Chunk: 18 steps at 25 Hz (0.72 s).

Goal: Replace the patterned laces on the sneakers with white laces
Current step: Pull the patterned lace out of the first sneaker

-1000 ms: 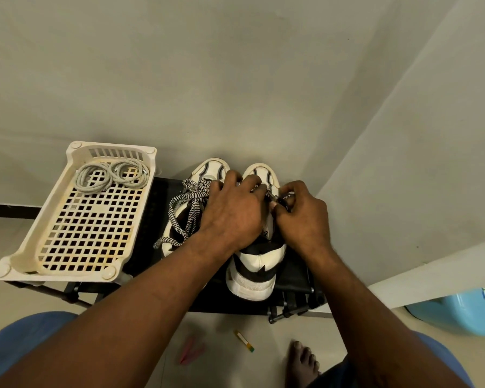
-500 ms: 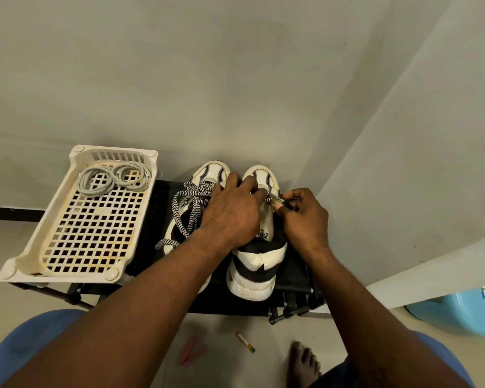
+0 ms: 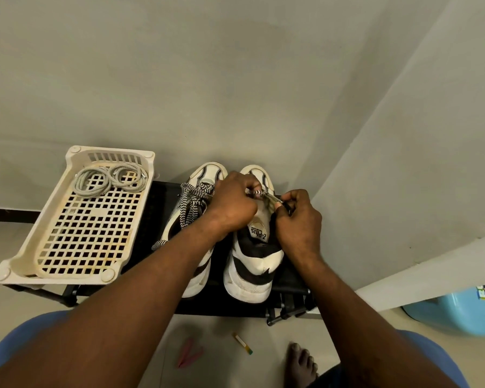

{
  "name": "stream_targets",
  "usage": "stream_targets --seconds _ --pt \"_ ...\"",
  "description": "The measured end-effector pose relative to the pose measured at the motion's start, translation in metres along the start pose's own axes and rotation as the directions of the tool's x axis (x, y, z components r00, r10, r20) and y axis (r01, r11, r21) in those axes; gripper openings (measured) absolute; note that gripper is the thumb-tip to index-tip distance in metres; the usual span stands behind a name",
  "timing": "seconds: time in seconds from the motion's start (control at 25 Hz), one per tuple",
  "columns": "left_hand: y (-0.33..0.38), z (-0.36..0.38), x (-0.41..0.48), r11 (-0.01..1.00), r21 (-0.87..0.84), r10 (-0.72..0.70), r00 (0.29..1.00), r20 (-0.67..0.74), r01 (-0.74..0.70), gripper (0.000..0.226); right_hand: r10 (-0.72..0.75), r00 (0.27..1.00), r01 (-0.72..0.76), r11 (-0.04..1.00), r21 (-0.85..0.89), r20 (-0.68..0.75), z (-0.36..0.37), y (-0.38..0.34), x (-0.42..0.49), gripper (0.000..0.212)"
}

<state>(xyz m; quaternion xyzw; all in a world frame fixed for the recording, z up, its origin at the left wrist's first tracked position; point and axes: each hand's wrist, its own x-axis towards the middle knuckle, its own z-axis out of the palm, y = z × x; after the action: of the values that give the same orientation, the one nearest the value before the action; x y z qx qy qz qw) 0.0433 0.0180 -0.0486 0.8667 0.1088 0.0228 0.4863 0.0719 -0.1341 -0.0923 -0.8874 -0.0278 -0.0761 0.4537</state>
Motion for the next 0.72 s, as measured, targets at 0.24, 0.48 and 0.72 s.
stream_targets --seconds 0.24,0.48,0.72 --pt "0.014 -0.023 -0.003 0.987 -0.148 -0.049 0.996 0.071 0.059 0.009 -0.026 0.998 0.024 0.999 -0.037 -0.05 0.001 -0.003 -0.002 0.019" --pt "0.016 -0.009 -0.01 0.852 0.511 0.159 0.987 -0.039 -0.117 0.019 -0.036 0.998 0.033 0.998 -0.058 -0.049 0.003 -0.003 -0.003 0.02" --pt "0.014 -0.021 -0.003 1.0 0.012 -0.025 0.993 -0.112 0.027 0.017 -0.02 0.998 0.017 0.998 -0.062 -0.055 0.0 -0.006 -0.004 0.019"
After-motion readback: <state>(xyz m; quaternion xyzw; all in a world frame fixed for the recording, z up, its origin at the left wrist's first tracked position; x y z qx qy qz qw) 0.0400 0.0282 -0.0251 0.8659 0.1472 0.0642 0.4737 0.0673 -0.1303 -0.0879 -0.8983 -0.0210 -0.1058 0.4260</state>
